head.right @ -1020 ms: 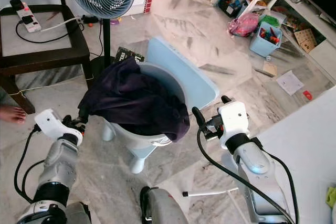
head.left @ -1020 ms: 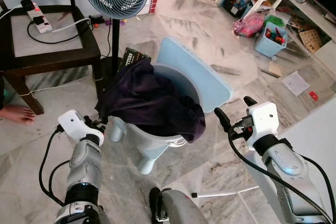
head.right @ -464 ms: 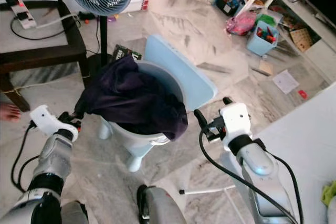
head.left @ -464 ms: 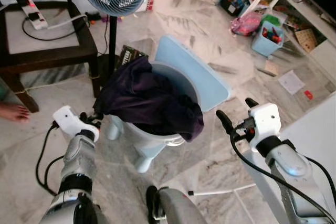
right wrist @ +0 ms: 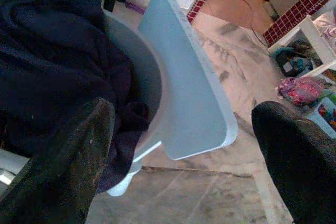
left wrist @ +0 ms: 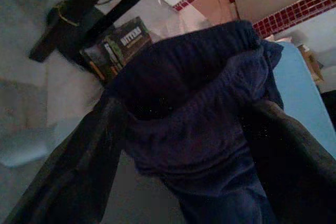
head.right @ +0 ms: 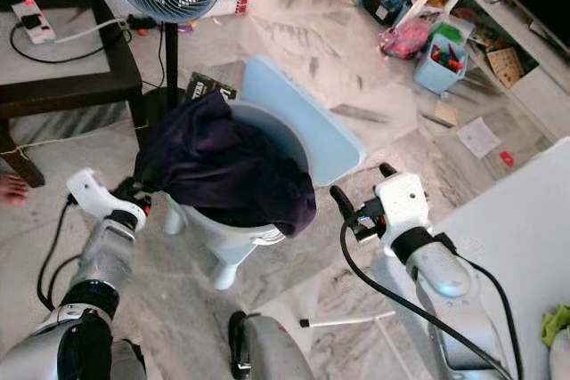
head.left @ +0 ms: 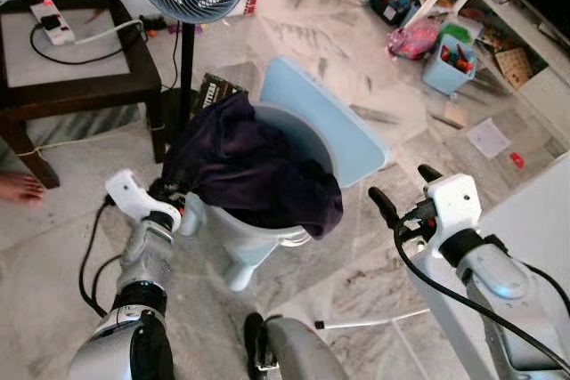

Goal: Hang hanger

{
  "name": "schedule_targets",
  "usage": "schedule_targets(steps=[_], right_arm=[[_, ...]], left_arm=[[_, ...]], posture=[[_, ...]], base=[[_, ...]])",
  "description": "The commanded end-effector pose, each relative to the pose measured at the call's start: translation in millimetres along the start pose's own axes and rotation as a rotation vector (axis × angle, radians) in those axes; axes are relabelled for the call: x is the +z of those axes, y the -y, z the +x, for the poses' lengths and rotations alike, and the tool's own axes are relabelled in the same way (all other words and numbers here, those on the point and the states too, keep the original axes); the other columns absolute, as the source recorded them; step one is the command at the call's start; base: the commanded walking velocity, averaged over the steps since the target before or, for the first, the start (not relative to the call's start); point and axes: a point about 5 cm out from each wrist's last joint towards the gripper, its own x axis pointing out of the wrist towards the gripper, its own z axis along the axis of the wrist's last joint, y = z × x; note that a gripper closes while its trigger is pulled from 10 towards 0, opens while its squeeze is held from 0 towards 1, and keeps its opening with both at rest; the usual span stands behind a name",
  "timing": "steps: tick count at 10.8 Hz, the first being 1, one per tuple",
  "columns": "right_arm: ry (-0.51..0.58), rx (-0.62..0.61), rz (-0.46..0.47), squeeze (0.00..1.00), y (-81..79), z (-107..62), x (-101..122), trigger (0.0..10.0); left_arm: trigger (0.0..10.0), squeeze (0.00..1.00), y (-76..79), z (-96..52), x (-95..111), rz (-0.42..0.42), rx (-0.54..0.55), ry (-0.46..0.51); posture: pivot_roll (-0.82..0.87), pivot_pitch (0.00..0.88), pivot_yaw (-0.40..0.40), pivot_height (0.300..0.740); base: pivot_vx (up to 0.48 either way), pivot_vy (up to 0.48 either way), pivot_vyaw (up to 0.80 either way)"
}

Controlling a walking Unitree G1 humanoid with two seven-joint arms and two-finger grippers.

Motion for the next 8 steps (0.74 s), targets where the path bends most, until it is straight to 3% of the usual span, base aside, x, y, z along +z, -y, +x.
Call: schedule_targets(steps=[1, 5, 6, 8], right_arm=[[-0.017, -0.023, -0.017, 0.0, 9.7, -7.0, -0.1, 10.0], [-0.014, -0.015, -0.029, 0.0, 10.4, -6.3, 2.9, 10.0], [-0.013, -0.011, -0.031, 0.0, 9.6, -6.5, 3.1, 10.0], [-0.012, -0.009, -0.033, 0.0, 9.7, -5.9, 3.5, 10.0]], left_arm=[[10.0, 0.0, 6.6, 0.9, -9.4, -0.032, -0.021, -0.031], [10.0, 0.0, 8.8, 5.2, -10.8, -0.095, -0.037, -0.06], [0.0, 0.0, 8.4, 5.1, -10.5, -0.098, -0.037, -0.055], [0.0, 0.0, 5.9, 4.5, -10.9, -0.097, -0.027, -0.058]], posture=[[-0.34, 0.211, -0.288, 0.74], [-0.35, 0.206, -0.293, 0.74], [-0.35, 0.207, -0.293, 0.74], [-0.35, 0.208, -0.292, 0.74]], base=[[0.0, 0.0, 0.0], [0.0, 0.0, 0.0], [0.0, 0.0, 0.0], [0.0, 0.0, 0.0]])
